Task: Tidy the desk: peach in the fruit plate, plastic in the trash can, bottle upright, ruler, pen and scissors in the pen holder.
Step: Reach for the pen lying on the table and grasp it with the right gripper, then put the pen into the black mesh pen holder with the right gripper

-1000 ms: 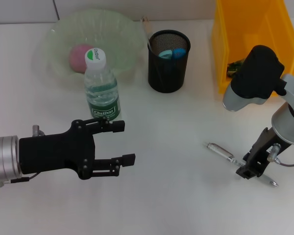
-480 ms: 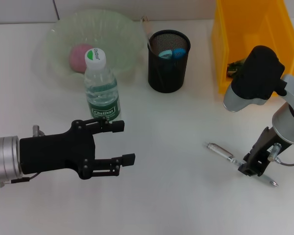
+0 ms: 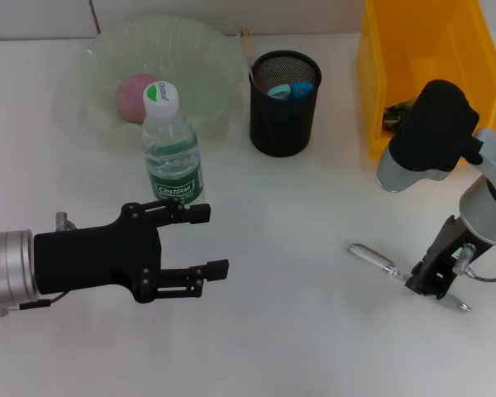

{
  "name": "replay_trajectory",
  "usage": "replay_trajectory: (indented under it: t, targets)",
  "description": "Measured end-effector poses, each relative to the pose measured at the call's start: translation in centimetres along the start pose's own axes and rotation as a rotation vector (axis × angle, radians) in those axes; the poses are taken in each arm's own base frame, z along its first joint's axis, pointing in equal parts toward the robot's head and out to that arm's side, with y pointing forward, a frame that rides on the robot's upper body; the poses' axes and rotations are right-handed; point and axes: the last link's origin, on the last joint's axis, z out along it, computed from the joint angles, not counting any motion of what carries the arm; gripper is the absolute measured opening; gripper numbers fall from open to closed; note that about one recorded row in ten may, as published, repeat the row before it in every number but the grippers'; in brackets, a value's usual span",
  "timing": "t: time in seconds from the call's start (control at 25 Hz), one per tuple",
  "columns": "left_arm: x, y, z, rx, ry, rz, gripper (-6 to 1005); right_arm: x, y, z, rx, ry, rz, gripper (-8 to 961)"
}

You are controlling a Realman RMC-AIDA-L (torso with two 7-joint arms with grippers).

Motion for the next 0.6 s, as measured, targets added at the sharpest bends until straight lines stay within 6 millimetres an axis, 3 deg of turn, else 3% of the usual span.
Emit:
replay_trajectory:
  t: [0.2, 0.4, 0.6]
  targets:
    - [0.0, 0.0, 0.1, -0.003, 0.0, 0.001, 809, 0.0, 0.1, 0.1, 0.002, 0.004, -0.009, 141]
    - [0.1, 0.0, 0.2, -0.004, 0.001, 0.003, 809, 0.0, 0.2, -0.2, 0.002, -0.007, -0.008, 119]
    - [0.1, 0.0, 0.1, -0.001, 0.004, 0.001, 809, 0.2, 0.3, -1.8, 0.029, -0.076, -0.006, 119]
